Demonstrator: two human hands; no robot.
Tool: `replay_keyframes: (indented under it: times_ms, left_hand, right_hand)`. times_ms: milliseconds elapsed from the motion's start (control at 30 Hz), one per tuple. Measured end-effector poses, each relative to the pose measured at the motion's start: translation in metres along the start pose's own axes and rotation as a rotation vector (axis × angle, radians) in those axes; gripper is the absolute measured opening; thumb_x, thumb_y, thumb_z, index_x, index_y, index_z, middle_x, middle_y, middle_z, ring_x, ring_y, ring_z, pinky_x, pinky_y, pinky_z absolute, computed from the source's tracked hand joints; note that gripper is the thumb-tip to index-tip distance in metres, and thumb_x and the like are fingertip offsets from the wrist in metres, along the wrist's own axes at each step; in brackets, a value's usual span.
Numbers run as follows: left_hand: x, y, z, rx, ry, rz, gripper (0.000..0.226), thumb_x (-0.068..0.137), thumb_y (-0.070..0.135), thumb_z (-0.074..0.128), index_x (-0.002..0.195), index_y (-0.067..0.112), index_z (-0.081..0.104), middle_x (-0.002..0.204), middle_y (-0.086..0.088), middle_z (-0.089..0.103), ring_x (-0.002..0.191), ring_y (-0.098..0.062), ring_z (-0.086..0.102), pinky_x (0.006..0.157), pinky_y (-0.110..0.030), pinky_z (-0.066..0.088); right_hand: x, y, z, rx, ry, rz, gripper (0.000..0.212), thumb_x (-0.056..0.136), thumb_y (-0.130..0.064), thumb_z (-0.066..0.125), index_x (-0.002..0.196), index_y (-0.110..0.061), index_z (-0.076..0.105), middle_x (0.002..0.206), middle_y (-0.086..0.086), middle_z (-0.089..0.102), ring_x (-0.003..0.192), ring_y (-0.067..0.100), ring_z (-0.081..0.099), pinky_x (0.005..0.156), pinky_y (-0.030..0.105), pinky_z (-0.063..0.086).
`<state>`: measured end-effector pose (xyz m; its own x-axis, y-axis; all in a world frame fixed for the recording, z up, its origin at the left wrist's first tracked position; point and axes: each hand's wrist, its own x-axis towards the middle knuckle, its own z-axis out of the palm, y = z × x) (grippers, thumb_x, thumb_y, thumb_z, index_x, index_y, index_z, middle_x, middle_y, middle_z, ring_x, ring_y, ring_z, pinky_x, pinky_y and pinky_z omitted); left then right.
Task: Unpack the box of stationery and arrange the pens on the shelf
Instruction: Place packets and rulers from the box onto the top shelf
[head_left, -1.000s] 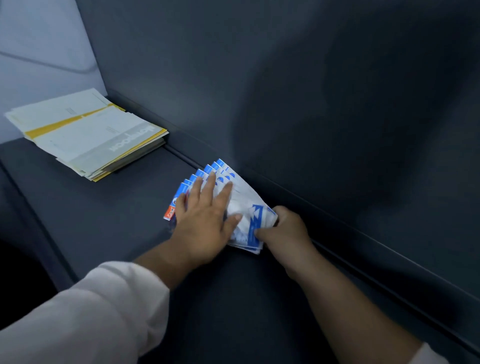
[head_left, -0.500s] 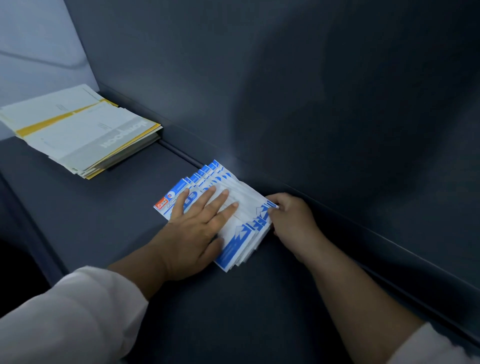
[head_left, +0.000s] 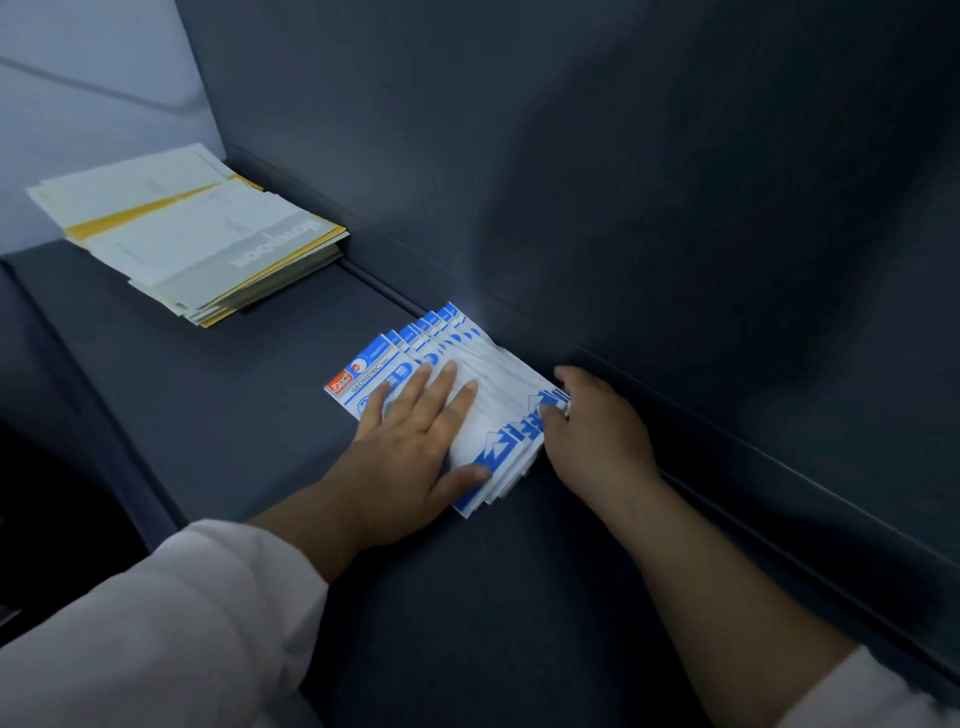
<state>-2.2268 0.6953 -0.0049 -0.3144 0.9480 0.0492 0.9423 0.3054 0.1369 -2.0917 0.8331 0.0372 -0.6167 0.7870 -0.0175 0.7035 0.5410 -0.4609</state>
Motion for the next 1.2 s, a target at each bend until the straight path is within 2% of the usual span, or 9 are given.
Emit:
replay_keyframes:
  times_ms: [167, 300, 433, 600, 700, 867, 967, 1067, 1200]
  left_hand:
    - [-0.023, -0.015, -0.014, -0.017, 0.073, -0.066, 0.103, 0.064, 0.083, -0.017, 0.150, 0.027, -0.004, 0.157, 0.004, -0.011, 0.146, -0.017, -0.011, 0.115, -0.039, -0.009]
    - [-0.060, -0.035, -0.029, 0.056, 0.114, -0.148, 0.092, 0.078, 0.073, 0.008, 0.150, 0.018, 0.019, 0.158, -0.008, 0.015, 0.145, -0.027, 0.013, 0.114, -0.047, 0.011]
    - [-0.111, -0.057, -0.044, 0.149, 0.120, -0.229, 0.079, 0.084, 0.062, 0.023, 0.141, 0.011, 0.042, 0.145, -0.016, 0.041, 0.133, -0.036, 0.040, 0.105, -0.053, 0.030]
    - [-0.192, -0.080, -0.058, 0.183, 0.122, -0.371, 0.079, 0.084, 0.062, 0.019, 0.141, 0.011, 0.042, 0.146, -0.015, 0.041, 0.136, -0.034, 0.036, 0.109, -0.051, 0.027]
    - [-0.246, -0.092, -0.059, 0.184, 0.109, -0.456, 0.075, 0.085, 0.059, 0.024, 0.137, 0.010, 0.047, 0.141, -0.016, 0.046, 0.131, -0.035, 0.042, 0.106, -0.051, 0.031]
    - [-0.332, -0.107, -0.042, 0.136, 0.060, -0.598, 0.074, 0.084, 0.059, 0.024, 0.135, 0.010, 0.049, 0.137, -0.016, 0.051, 0.126, -0.034, 0.047, 0.102, -0.048, 0.034]
    - [-0.376, -0.110, -0.019, 0.085, 0.037, -0.668, 0.076, 0.083, 0.060, 0.024, 0.133, 0.009, 0.050, 0.134, -0.016, 0.053, 0.121, -0.035, 0.051, 0.098, -0.046, 0.038]
    - [-0.411, -0.111, 0.008, 0.018, -0.018, -0.749, 0.071, 0.087, 0.058, 0.031, 0.141, 0.013, 0.041, 0.143, -0.014, 0.045, 0.129, -0.033, 0.043, 0.103, -0.044, 0.032]
    - [-0.439, -0.114, 0.046, -0.039, -0.098, -0.805, 0.069, 0.090, 0.057, 0.027, 0.146, 0.017, 0.030, 0.149, -0.008, 0.036, 0.135, -0.027, 0.035, 0.107, -0.038, 0.025]
  right_hand:
    - [-0.021, -0.023, 0.008, -0.170, 0.110, -0.186, 0.045, 0.093, -0.029, 0.050, 0.136, -0.016, 0.044, 0.143, 0.003, 0.042, 0.127, 0.027, 0.037, 0.104, 0.038, 0.034]
    - [-0.041, -0.051, 0.022, -0.227, 0.128, -0.344, 0.048, 0.091, -0.030, 0.051, 0.135, -0.010, 0.050, 0.142, 0.011, 0.045, 0.131, 0.032, 0.039, 0.108, 0.043, 0.030]
    - [-0.067, -0.085, 0.039, -0.268, 0.136, -0.503, 0.045, 0.085, -0.027, 0.061, 0.125, -0.007, 0.057, 0.133, 0.016, 0.052, 0.123, 0.037, 0.047, 0.100, 0.047, 0.035]
    - [-0.109, -0.136, 0.063, -0.265, 0.097, -0.633, 0.047, 0.075, -0.032, 0.059, 0.114, -0.006, 0.063, 0.120, 0.019, 0.061, 0.111, 0.040, 0.057, 0.090, 0.049, 0.045]
    - [-0.142, -0.164, 0.082, -0.262, 0.040, -0.724, 0.049, 0.077, -0.034, 0.056, 0.119, -0.007, 0.061, 0.126, 0.019, 0.058, 0.117, 0.040, 0.053, 0.097, 0.052, 0.042]
    - [-0.197, -0.191, 0.119, -0.248, -0.077, -0.841, 0.049, 0.089, -0.033, 0.059, 0.133, -0.012, 0.051, 0.138, 0.009, 0.047, 0.130, 0.029, 0.040, 0.107, 0.041, 0.028]
    - [-0.227, -0.191, 0.154, -0.238, -0.170, -0.862, 0.049, 0.087, -0.033, 0.061, 0.131, -0.011, 0.053, 0.136, 0.009, 0.050, 0.125, 0.031, 0.045, 0.104, 0.041, 0.032]
    - [-0.249, -0.183, 0.191, -0.283, -0.295, -0.827, 0.051, 0.090, -0.035, 0.057, 0.136, -0.014, 0.048, 0.141, 0.009, 0.045, 0.130, 0.032, 0.039, 0.110, 0.042, 0.030]
    - [-0.265, -0.172, 0.239, -0.335, -0.456, -0.778, 0.052, 0.094, -0.036, 0.049, 0.141, -0.017, 0.039, 0.145, 0.005, 0.039, 0.133, 0.027, 0.034, 0.111, 0.038, 0.027]
